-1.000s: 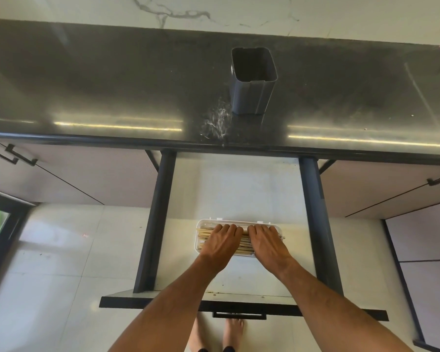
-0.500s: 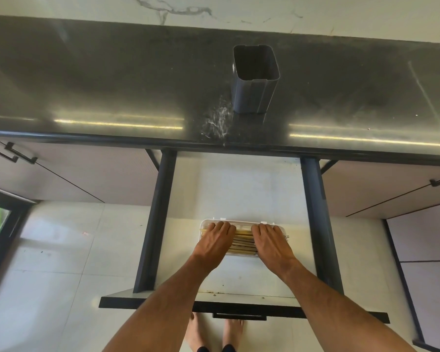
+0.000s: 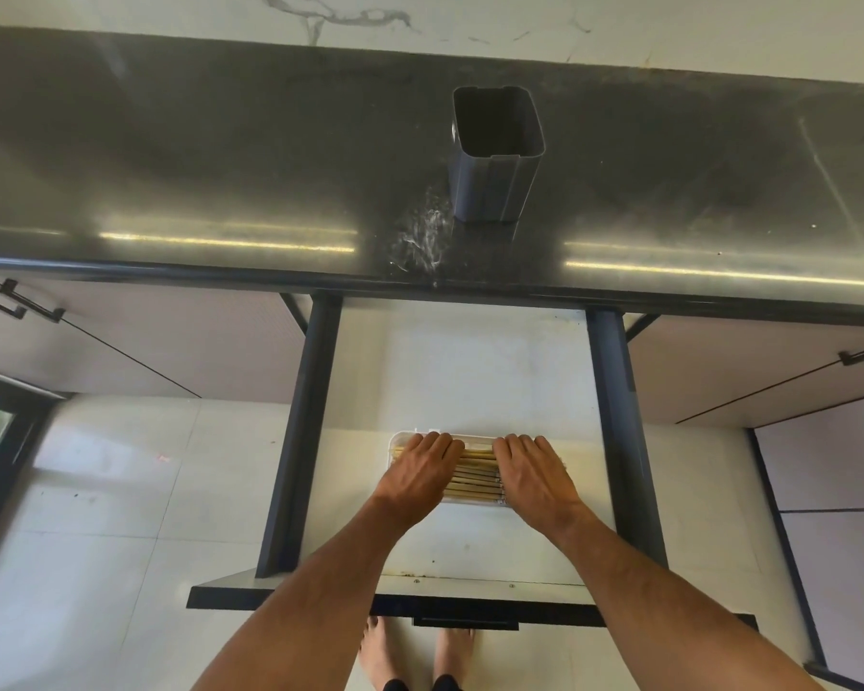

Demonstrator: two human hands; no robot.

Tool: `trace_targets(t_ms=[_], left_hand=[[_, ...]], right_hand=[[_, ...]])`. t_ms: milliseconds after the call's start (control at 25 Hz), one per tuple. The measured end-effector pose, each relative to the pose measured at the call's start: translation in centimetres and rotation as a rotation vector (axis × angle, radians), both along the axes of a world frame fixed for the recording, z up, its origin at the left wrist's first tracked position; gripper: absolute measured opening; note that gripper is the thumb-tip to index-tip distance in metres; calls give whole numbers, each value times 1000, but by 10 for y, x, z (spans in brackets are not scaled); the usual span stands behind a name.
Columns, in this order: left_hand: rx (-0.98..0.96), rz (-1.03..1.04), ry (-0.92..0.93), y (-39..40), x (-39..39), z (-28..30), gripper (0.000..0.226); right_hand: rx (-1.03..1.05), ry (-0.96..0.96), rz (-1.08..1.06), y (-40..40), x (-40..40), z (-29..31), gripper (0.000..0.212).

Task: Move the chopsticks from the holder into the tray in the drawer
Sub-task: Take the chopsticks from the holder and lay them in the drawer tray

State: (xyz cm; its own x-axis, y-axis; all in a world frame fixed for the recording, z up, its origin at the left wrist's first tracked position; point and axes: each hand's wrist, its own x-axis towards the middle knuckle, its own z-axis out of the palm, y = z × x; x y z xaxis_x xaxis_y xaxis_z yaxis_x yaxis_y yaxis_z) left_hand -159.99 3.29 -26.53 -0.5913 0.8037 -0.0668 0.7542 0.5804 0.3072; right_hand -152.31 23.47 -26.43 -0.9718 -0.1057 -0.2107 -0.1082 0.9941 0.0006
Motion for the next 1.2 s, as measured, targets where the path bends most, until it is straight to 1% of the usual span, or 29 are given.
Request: trace_targets(t_ms=[80, 160, 200, 240, 280, 320, 360, 400, 440, 480, 520, 600, 680, 760, 840, 920, 1080, 1120, 1200], left_hand=[[-30, -17, 49, 1, 2, 1, 36], [-56, -20, 86, 0, 1, 4, 31], [-64, -20, 97, 0, 0, 5, 29], [-73, -18, 102, -1, -1, 7, 26], [-83, -12, 102, -2, -2, 7, 24], [-89, -3, 97, -3, -3, 8, 24], [-90, 4, 97, -5, -4, 9, 25], [-91, 11, 99, -6, -4, 10, 26], [-90, 16, 101, -6, -4, 11, 25], [-91, 19, 103, -6, -3, 12, 24], [-89, 20, 112, -5, -3, 14, 24], [-81, 23, 125, -2, -3, 16, 23], [-73, 25, 135, 0, -4, 17, 22], [-75, 31, 139, 0, -3, 19, 21], [-79, 46, 133, -1, -4, 19, 21], [-79, 54, 112, -2, -4, 20, 22], [-55, 43, 103, -2, -2, 21, 22], [-52, 37, 102, -1, -1, 21, 23], [-48, 15, 110, -1, 2, 18, 22]], right_hand=[[-24, 54, 21, 4, -4, 6, 49], [-88, 152, 42, 10, -5, 17, 42], [-147, 204, 19, 14, -6, 24, 45], [-230, 262, -48, 18, -6, 31, 49], [-341, 329, -180, 21, -7, 38, 50], [-494, 392, -377, 23, -9, 43, 49], [-694, 430, -612, 25, -11, 45, 50], [-913, 415, -843, 26, -15, 47, 53], [-1107, 360, -1016, 26, -19, 46, 57], [-1257, 286, -1122, 28, -22, 44, 62], [-1370, 211, -1178, 28, -24, 43, 68], [-1498, 143, -1214, 29, -25, 45, 77], [-1630, 100, -1225, 31, -25, 52, 82], [-1761, 2, -1187, 33, -24, 56, 85], [-1792, -99, -1119, 34, -24, 57, 87], [-1771, -142, -1084, 33, -24, 57, 81], [-1664, -8, -1076, 30, -20, 50, 43], [-1668, 32, -1072, 31, -19, 49, 38], [-1675, 79, -1070, 31, -18, 47, 35]])
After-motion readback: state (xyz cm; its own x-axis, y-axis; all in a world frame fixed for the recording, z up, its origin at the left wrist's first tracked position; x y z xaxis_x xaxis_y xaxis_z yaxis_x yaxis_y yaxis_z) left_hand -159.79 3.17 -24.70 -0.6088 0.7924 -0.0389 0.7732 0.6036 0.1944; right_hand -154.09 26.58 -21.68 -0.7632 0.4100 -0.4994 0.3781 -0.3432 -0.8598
